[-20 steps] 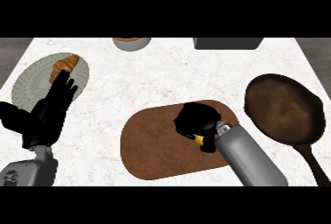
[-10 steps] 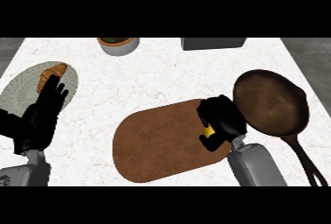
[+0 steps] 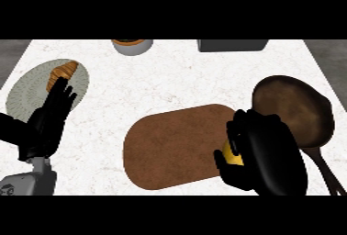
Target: Pick the lemon from the cutting board and place it in the pan
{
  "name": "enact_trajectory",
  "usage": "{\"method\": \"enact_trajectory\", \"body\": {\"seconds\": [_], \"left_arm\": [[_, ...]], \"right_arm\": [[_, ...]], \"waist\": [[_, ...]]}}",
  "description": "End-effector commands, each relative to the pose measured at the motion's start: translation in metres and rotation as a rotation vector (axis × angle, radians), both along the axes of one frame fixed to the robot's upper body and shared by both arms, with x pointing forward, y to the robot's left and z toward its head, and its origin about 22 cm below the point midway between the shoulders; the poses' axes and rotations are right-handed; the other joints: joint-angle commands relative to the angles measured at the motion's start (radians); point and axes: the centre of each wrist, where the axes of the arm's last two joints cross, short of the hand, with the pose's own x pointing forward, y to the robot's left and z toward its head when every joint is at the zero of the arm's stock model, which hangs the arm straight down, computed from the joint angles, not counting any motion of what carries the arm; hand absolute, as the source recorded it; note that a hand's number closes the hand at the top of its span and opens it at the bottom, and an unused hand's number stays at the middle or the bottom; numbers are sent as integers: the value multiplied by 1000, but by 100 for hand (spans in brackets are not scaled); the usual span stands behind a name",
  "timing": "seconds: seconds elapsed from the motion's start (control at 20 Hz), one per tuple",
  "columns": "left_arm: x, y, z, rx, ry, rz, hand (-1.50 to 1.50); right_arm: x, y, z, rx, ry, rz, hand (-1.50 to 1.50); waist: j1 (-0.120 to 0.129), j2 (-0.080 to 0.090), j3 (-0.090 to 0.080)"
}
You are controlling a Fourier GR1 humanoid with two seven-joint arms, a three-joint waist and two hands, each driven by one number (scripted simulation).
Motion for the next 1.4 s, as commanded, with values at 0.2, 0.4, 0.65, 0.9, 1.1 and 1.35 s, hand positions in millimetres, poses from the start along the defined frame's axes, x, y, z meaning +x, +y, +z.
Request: {"method": "enact_trajectory", "body": {"seconds": [0.2,0.4,0.65,0.9,1.1,1.35], "left_arm": [[9,-11,2,4,-11,-22,0],[0,-8,-4,12,-7,-40,0],[1,-21,0,0,3,-29,0],[11,-11,12,-1,-15,-34,0],[18,-2,10,-13,-2,-41,0],[3,-7,5,-5,-6,-35,0]], "right_arm": [[-2,-45,40,111,-61,-181,150],[19,-79,41,142,-78,-227,150],[41,-149,17,200,-125,-268,150],[68,-216,5,275,-143,-296,150],[96,-241,-11,260,-103,-243,150],[112,-263,-58,279,-34,-175,150]], "waist": [[29,13,1],[34,14,1],[34,15,2],[37,17,3],[40,18,2],[50,18,3]]}}
